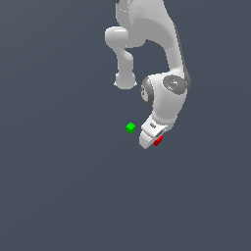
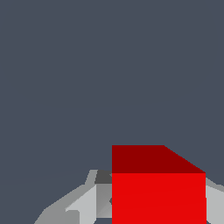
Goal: Stack the red cube on top of the green cube.
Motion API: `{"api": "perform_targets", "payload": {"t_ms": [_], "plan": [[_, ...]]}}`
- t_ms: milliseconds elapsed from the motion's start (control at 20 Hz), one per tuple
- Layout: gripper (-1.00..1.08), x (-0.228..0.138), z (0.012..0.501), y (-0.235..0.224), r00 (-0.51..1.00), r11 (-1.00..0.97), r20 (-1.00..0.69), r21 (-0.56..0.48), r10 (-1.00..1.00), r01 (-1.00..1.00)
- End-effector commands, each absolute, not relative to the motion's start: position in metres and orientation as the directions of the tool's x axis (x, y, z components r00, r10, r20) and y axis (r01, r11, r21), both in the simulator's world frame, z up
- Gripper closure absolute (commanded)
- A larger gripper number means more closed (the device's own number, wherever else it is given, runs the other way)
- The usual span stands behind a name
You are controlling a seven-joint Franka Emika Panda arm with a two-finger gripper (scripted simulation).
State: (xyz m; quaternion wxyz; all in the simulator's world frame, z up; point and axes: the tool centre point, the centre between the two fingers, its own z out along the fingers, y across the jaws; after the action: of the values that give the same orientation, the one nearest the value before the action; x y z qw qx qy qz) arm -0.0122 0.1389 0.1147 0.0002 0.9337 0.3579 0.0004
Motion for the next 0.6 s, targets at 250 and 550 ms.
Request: {"api": "perform_targets", "payload": {"t_ms": [250, 550], "plan": [[1.08, -0.013, 0.118, 0.138, 0.744, -0.744, 0.001, 0.001, 0.668, 0.668], [1.08, -0.024, 0.114, 0.13, 0.744, -0.744, 0.001, 0.001, 0.668, 0.668]]}}
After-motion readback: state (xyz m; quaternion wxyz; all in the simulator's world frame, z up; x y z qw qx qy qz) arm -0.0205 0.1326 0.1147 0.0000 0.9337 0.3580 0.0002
